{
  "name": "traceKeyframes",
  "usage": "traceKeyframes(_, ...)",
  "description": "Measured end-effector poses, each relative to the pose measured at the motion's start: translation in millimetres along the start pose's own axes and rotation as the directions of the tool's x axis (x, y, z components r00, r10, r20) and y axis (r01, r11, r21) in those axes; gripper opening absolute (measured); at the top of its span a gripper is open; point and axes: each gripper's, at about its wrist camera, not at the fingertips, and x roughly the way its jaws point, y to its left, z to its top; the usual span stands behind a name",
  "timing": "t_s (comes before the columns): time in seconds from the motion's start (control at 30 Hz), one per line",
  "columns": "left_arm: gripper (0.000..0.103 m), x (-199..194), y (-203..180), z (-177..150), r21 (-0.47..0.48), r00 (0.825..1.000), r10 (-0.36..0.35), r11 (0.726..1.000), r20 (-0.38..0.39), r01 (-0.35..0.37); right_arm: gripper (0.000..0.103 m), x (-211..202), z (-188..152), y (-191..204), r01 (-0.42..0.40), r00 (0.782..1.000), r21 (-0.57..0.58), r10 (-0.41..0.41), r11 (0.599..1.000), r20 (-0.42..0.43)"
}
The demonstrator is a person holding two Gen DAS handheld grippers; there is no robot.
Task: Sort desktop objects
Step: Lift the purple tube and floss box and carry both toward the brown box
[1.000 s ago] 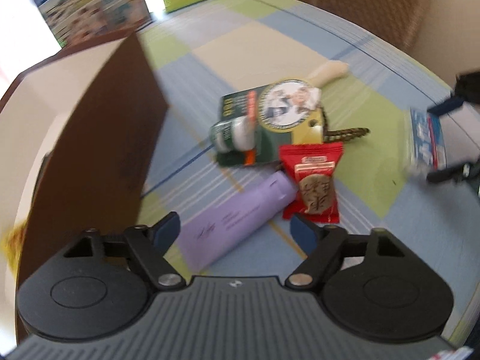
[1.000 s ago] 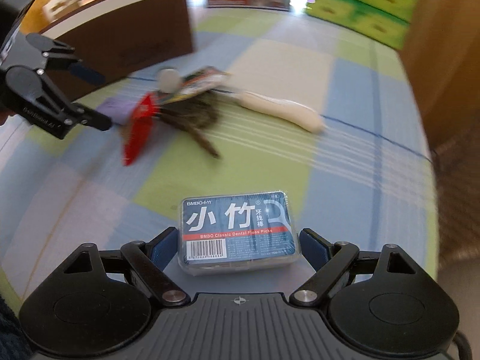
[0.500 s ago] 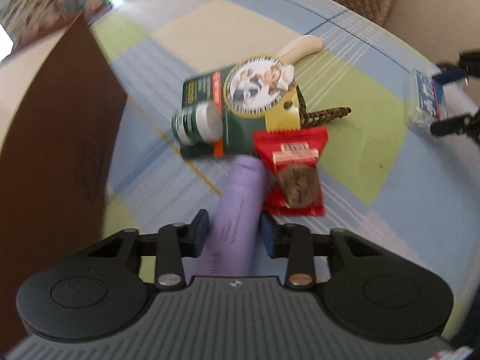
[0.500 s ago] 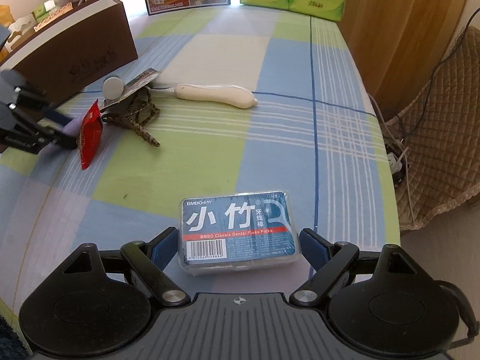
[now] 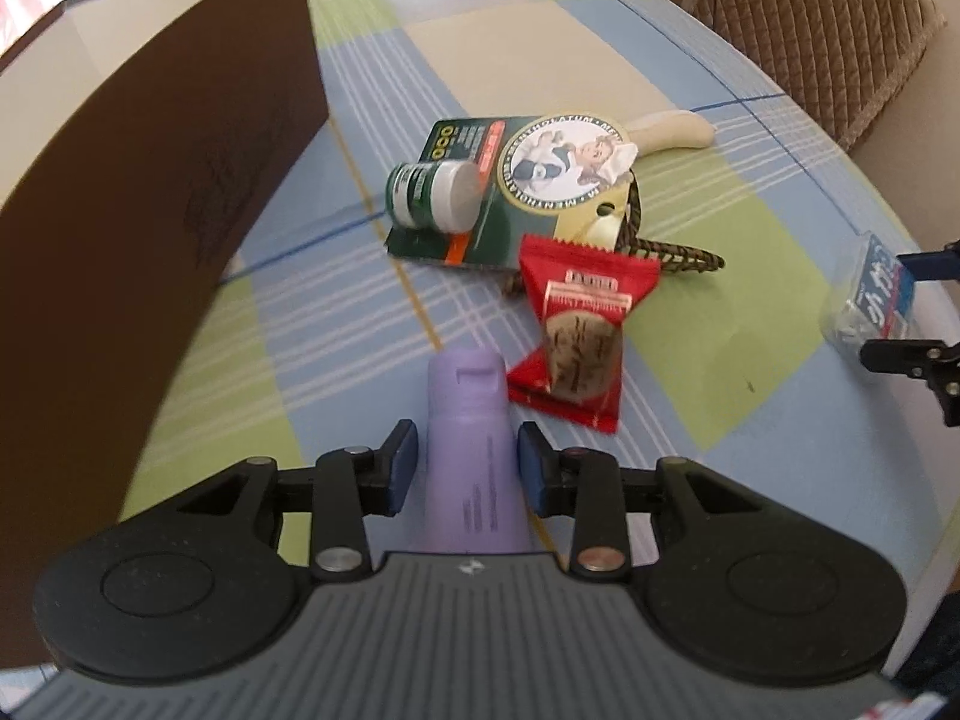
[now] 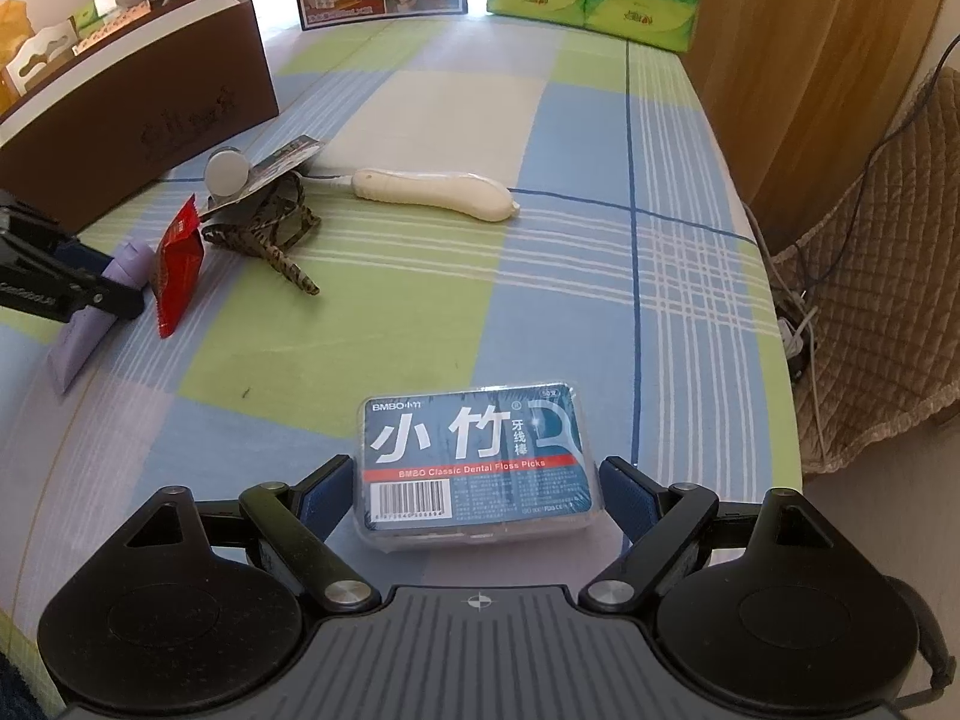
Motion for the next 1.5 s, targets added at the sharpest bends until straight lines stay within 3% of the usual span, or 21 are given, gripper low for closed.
traceKeyframes(0.23,0.027,-5.9,6.0,-10.5,-0.078,0.999,0.038,0.996,0.01,-0.038,0.086,-0.1,-1.4,1.4,0.004,1.0,0.0,-0.004,1.0,0.008)
traceKeyframes(0.4,0.027,-18.4,15.9,-33.0,-0.216,0.996,0.093,0.972,0.003,-0.09,0.088,5.3,-0.3,4.6,0.013,1.0,-0.017,-0.013,1.0,0.008)
traceKeyframes(0.7,0.027,-38.4,22.2,-70.2,-0.31,0.993,0.115,0.944,-0.017,-0.115,0.085,15.9,3.0,12.4,0.008,1.0,-0.039,-0.008,0.999,-0.02)
traceKeyframes(0.93,0.027,-60.1,20.7,-96.7,-0.395,0.992,0.126,0.911,-0.007,-0.118,0.084,4.4,12.9,47.9,-0.136,0.991,-0.138,0.137,0.981,0.0)
traceKeyframes(1.1,0.027,-87.8,19.1,-104.5,-0.44,0.986,0.156,0.89,0.055,-0.116,0.084,-6.7,26.3,77.5,-0.21,0.974,-0.229,0.223,0.95,0.031)
traceKeyframes(1.5,0.026,-128.2,22.1,-108.4,-0.498,0.965,0.221,0.858,0.142,-0.123,0.085,-17.7,47.8,123.4,-0.283,0.943,-0.367,0.327,0.886,0.062)
